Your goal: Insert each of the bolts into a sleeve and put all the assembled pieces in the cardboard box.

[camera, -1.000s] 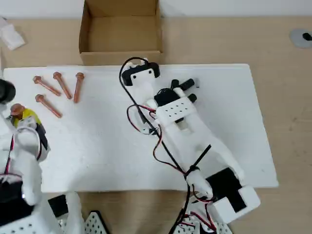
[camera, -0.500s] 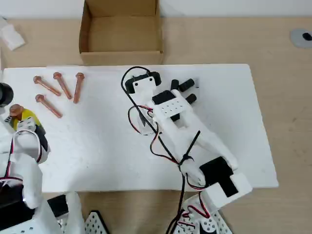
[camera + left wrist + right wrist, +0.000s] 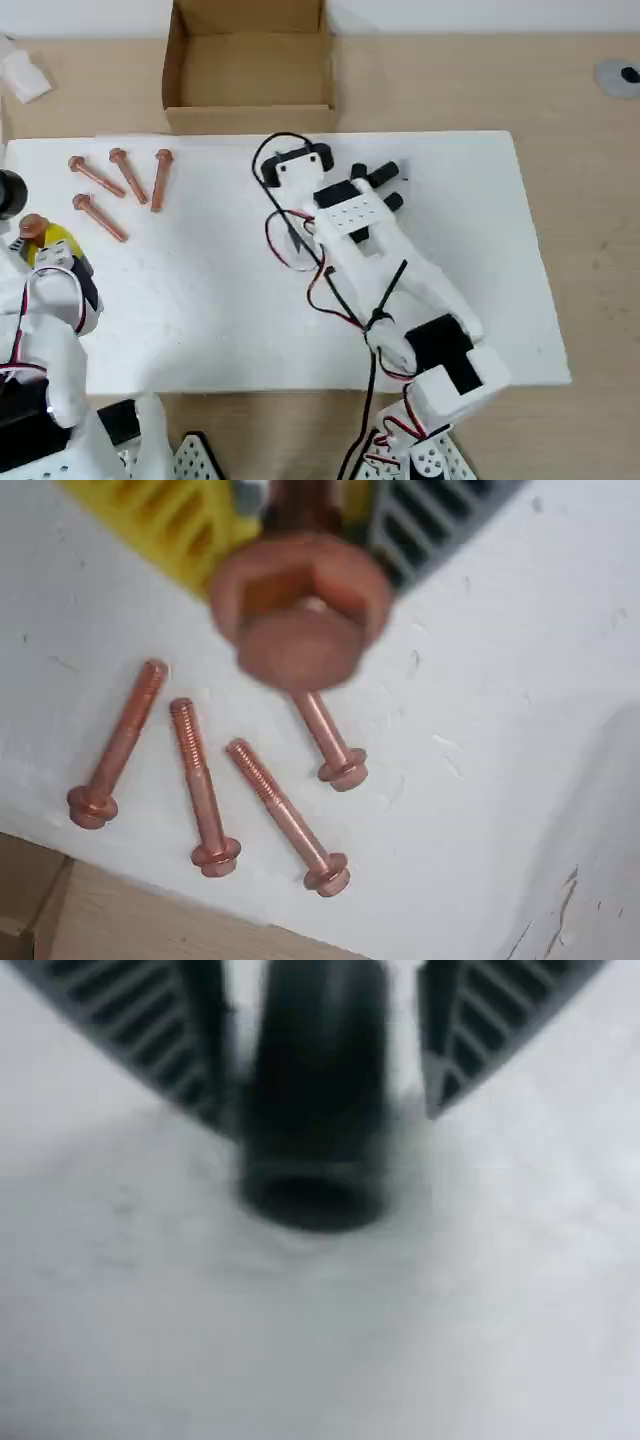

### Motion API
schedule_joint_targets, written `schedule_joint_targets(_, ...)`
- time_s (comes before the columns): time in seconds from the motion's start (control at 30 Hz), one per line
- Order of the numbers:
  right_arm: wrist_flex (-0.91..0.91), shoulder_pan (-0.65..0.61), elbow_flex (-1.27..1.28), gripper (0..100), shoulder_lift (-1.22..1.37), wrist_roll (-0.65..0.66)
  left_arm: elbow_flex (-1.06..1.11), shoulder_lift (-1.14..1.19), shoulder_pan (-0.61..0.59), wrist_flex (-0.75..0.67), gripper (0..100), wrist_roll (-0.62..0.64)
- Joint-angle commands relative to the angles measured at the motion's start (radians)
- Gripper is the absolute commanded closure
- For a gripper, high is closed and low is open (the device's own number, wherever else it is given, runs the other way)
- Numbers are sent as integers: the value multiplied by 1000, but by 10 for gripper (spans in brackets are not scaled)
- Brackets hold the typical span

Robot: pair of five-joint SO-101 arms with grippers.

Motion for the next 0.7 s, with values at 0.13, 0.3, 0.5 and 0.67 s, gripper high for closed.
schedule_joint_targets(0.13,57,-2,-22,989,30,2,-11,-12,8,-17,994,5)
schedule_joint_targets(0.3,107,-1,-79,989,-51,2,-43,-12,6,-20,994,5)
schedule_joint_targets(0.5,224,-13,-226,989,-294,2,-69,-12,6,-23,994,5)
schedule_joint_targets(0.67,322,-30,-338,989,-536,2,-68,-12,6,-21,994,6)
